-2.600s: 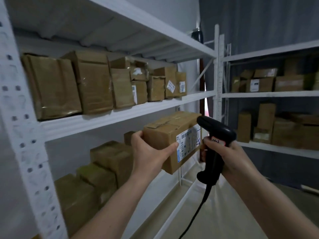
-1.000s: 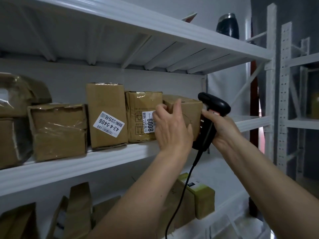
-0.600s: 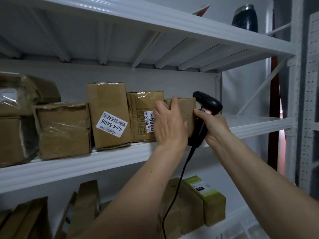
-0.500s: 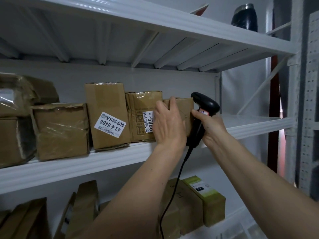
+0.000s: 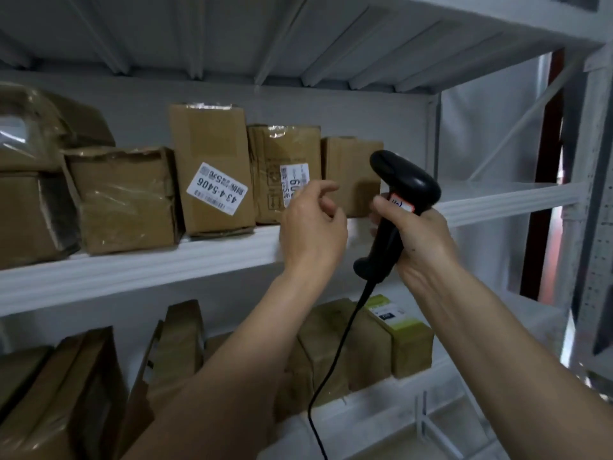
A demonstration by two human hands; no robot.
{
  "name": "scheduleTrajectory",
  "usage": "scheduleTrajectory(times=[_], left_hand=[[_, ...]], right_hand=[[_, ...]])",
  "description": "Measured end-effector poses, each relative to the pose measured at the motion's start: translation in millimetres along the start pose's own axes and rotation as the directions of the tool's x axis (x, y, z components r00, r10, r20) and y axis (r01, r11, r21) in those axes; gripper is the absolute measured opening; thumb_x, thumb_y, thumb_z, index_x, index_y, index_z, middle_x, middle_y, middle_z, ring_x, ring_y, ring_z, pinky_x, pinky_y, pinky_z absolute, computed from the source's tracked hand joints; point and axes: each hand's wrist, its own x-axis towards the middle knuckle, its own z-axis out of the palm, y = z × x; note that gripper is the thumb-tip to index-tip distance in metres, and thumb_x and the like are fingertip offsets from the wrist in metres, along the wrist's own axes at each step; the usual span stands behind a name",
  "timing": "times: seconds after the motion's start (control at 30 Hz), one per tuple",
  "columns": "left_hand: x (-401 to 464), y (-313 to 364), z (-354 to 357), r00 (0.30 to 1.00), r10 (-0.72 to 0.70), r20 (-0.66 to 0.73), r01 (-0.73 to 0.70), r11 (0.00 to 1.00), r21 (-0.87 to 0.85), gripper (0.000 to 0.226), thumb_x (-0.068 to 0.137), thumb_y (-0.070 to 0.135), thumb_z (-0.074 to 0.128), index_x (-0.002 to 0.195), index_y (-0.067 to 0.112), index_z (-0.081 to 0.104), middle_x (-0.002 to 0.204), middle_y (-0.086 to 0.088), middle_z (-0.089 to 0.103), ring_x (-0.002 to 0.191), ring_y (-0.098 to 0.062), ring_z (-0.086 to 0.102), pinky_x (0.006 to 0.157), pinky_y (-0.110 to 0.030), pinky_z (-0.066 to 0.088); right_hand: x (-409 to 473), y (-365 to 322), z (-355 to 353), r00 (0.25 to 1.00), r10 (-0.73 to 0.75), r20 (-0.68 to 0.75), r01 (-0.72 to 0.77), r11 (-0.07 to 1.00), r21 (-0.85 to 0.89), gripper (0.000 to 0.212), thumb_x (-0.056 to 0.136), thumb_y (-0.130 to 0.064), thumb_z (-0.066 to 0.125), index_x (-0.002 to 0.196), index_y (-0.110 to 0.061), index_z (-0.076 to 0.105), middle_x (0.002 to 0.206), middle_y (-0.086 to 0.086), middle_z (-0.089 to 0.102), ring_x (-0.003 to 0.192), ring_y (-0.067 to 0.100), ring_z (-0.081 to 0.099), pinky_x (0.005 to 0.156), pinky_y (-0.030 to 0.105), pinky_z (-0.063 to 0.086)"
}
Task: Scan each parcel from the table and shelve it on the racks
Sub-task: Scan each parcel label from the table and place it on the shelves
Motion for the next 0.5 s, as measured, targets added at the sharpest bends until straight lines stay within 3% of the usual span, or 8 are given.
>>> scheduleTrajectory(times=[0.13, 0.23, 0.37, 0.5], left_hand=[[-40, -27, -27, 0.992, -0.12, -0.024, 0.112, 0.971, -0.212, 0.026, 0.086, 0.004, 0.066, 0.094, 0.028, 0.067, 0.077, 0.006, 0.059, 0.058, 0.001, 0.052, 0.058, -0.013, 0.046], [-71, -50, -48, 0.981, -0.192, -0.026, 0.179, 0.947, -0.268, 0.03, 0.086, -0.002, 0.063, 0.089, 0.027, 0.067, 0.067, 0.01, 0.053, 0.052, 0.004, 0.048, 0.053, -0.009, 0.041], [-110, -82, -83, 0.967, -0.252, -0.043, 0.246, 0.963, -0.107, 0.041, 0.083, -0.01, 0.059, 0.089, 0.031, 0.062, 0.07, 0.005, 0.054, 0.053, 0.001, 0.05, 0.052, -0.01, 0.042], [-141, -114, -122, 0.933, -0.321, -0.164, 0.333, 0.941, 0.053, 0.04, 0.081, -0.011, 0.062, 0.09, 0.028, 0.063, 0.076, 0.006, 0.061, 0.064, -0.001, 0.056, 0.062, -0.015, 0.05]], right_hand=[[-45, 26, -2, 0.981, 0.1, 0.165, -0.105, 0.994, 0.021, 0.022, 0.08, -0.011, 0.074, 0.101, -0.011, 0.069, 0.093, 0.007, 0.076, 0.088, 0.019, 0.073, 0.08, 0.033, 0.058], [-72, 50, 2, 0.947, 0.185, 0.264, -0.202, 0.979, 0.039, 0.018, 0.08, -0.008, 0.073, 0.098, -0.009, 0.07, 0.088, 0.009, 0.075, 0.082, 0.019, 0.072, 0.077, 0.031, 0.059], [-101, 86, 14, 0.869, 0.288, 0.403, -0.322, 0.947, 0.016, 0.019, 0.076, -0.01, 0.074, 0.094, -0.009, 0.07, 0.082, 0.01, 0.073, 0.075, 0.021, 0.069, 0.075, 0.032, 0.059], [-125, 122, 33, 0.768, 0.373, 0.52, -0.429, 0.903, -0.014, 0.024, 0.064, -0.017, 0.077, 0.087, -0.012, 0.074, 0.081, 0.01, 0.073, 0.074, 0.021, 0.071, 0.071, 0.031, 0.059]])
